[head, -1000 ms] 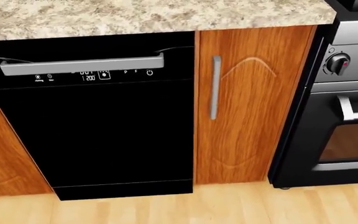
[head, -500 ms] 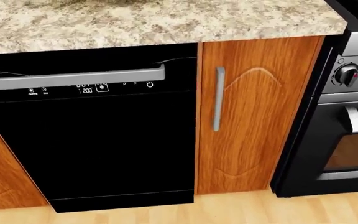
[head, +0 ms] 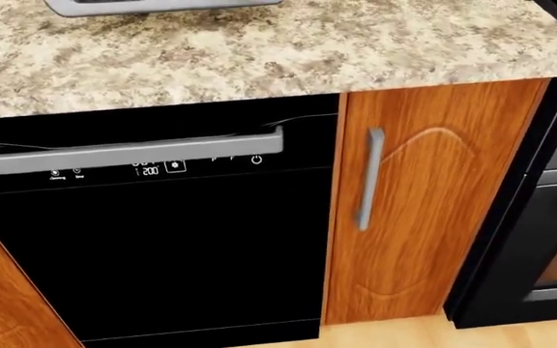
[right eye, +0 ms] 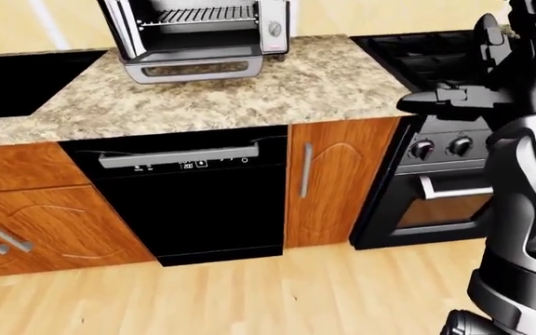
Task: Close the toaster oven door.
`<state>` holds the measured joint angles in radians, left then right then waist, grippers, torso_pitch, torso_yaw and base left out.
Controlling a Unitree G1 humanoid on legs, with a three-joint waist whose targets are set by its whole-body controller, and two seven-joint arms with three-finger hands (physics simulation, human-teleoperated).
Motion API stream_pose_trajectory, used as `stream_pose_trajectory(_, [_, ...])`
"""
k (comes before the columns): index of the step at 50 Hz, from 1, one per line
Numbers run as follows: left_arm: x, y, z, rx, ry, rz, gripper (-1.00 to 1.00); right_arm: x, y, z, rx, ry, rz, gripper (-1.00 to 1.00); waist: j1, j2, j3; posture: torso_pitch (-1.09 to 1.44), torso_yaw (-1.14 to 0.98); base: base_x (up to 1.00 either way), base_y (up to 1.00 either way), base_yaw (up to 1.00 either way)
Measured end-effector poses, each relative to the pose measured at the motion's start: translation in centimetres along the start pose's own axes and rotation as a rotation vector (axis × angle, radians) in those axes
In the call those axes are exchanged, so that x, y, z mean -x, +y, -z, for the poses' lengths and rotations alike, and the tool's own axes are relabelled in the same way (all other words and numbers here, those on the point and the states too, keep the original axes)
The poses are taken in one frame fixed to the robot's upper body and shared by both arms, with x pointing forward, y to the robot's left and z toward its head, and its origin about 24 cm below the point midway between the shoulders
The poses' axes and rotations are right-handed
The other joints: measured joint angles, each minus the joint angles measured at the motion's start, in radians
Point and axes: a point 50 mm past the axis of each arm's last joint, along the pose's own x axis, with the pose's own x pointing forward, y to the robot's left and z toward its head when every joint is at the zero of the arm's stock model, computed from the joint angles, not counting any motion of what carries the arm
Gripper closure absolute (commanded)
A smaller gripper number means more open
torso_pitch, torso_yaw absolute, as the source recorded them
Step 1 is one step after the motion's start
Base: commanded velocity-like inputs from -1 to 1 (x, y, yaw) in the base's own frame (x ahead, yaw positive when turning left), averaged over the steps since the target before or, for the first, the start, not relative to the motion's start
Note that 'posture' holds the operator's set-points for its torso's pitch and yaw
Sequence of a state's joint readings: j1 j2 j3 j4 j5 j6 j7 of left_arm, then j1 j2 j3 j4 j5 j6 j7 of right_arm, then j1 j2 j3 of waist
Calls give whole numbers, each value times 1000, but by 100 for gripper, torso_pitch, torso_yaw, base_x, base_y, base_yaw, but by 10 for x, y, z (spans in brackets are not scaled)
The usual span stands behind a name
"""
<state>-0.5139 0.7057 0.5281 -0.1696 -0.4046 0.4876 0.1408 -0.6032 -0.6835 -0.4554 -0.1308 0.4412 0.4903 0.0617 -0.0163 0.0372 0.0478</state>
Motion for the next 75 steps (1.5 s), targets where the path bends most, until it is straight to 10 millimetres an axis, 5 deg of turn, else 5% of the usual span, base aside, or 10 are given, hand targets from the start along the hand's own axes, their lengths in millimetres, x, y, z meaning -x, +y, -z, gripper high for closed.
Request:
stream_pose_trajectory(2, [-1, 1, -2, -1, -9, -2, -100, -1, 1, 0, -4, 3, -1, -100, 3, 41, -14, 0, 0, 14, 32, 0])
stream_pose_trajectory(6, [0, 6, 7, -4, 31, -27, -100, 0, 9, 12, -15, 51, -37, -100, 23, 28, 4, 0, 0, 14, 31, 0])
stream_pose_trajectory(17, [-1, 2, 0, -2, 5, -12, -100, 0, 5, -1, 0, -13, -25, -100, 28, -85, -5, 0, 0, 14, 26, 0])
stream_pose_trajectory(24, [0, -4, 7, -1, 36, 18, -100, 0, 0, 9, -4, 47, 0, -100, 7, -61, -5, 0, 0, 14, 24, 0])
stream_pose_trajectory(29, [-1, -2, -6, -1, -21, 7, -100, 0, 1, -2, 2, -5, -7, -100, 1, 27, -3, 0, 0, 14, 23, 0])
stream_pose_trajectory(33, [1, 4, 2, -1, 2, -15, -100, 0, 8, 9, -10, 35, -42, -100, 25, 28, 4, 0, 0, 14, 23, 0])
stream_pose_trajectory(43, [1, -1, -1, 0, -34, 18, -100, 0, 3, -3, 1, -12, -24, -100, 25, -96, -1, 0, 0, 14, 23, 0])
stream_pose_trajectory(50, [2, -6, 4, 5, -11, 48, -100, 0, -1, 7, 1, 34, 0, -100, 8, -65, -6, 0, 0, 13, 23, 0])
stream_pose_trajectory(56, [2, -6, -7, 5, -51, 49, -100, -1, -1, -2, 3, -4, -6, -100, 1, 41, -7, 0, 0, 14, 22, 0])
stream_pose_trajectory(75, [1, 0, -3, 7, -25, 22, -100, -1, 1, 0, -2, -3, -23, -100, 34, -83, -4, 0, 0, 14, 2, 0])
